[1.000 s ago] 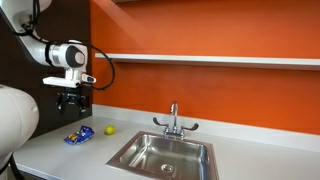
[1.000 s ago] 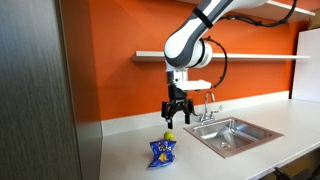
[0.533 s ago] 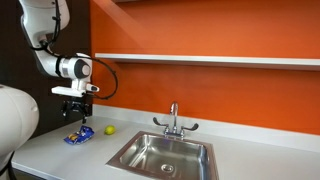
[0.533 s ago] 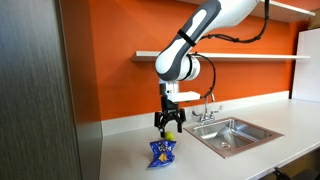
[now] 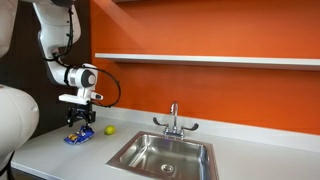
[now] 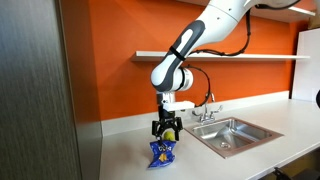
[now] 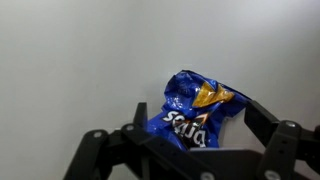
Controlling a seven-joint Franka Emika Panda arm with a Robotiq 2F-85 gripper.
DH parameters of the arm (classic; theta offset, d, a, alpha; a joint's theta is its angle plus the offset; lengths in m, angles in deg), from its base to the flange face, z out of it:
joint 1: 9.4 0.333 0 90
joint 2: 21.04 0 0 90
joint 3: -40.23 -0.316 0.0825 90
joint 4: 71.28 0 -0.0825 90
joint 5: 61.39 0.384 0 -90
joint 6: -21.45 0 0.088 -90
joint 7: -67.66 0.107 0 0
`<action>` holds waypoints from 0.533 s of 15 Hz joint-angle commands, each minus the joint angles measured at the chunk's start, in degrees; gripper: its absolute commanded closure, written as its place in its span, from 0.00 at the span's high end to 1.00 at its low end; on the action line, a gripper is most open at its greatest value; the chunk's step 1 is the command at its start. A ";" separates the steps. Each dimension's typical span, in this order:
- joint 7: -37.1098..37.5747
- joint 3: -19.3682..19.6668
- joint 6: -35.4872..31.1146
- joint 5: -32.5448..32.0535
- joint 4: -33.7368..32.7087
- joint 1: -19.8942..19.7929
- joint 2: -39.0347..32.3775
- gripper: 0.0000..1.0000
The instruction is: Put the blue packet on the bottom shelf
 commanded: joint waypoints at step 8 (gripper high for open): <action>1.47 0.76 1.29 0.21 -5.27 0.33 -6.44 1.00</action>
